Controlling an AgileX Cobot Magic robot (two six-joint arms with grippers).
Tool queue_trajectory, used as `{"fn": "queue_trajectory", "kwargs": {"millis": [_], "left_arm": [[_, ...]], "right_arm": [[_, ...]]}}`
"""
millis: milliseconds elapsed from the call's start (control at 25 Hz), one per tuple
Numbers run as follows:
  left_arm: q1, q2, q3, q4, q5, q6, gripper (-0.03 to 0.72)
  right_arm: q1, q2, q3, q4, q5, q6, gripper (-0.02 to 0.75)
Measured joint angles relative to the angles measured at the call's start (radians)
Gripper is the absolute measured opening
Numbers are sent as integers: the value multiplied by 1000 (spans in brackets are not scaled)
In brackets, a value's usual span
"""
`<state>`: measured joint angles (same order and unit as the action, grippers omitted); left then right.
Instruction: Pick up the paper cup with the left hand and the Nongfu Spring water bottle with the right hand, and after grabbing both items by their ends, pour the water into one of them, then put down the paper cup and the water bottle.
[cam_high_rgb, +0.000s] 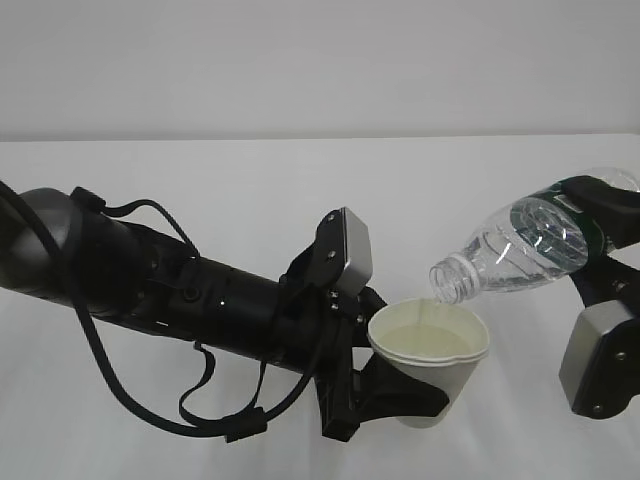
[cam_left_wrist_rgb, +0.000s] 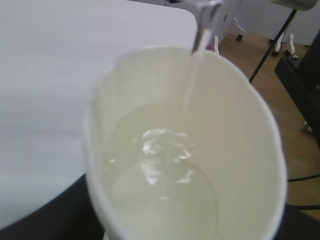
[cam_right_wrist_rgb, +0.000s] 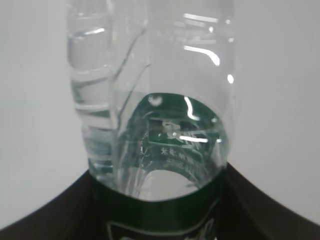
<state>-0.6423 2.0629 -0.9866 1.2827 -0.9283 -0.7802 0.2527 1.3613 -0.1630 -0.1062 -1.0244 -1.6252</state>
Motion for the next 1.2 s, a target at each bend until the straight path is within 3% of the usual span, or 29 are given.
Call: {"fn": "queue_trajectory", "kwargs": {"millis": [920,1200], "left_arm": [[0,0,0,-69,0,0,452],[0,0,0,-78,0,0,452]], "right_arm": [[0,0,0,36,0,404,419],[0,0,0,53,-54,658,419]]}}
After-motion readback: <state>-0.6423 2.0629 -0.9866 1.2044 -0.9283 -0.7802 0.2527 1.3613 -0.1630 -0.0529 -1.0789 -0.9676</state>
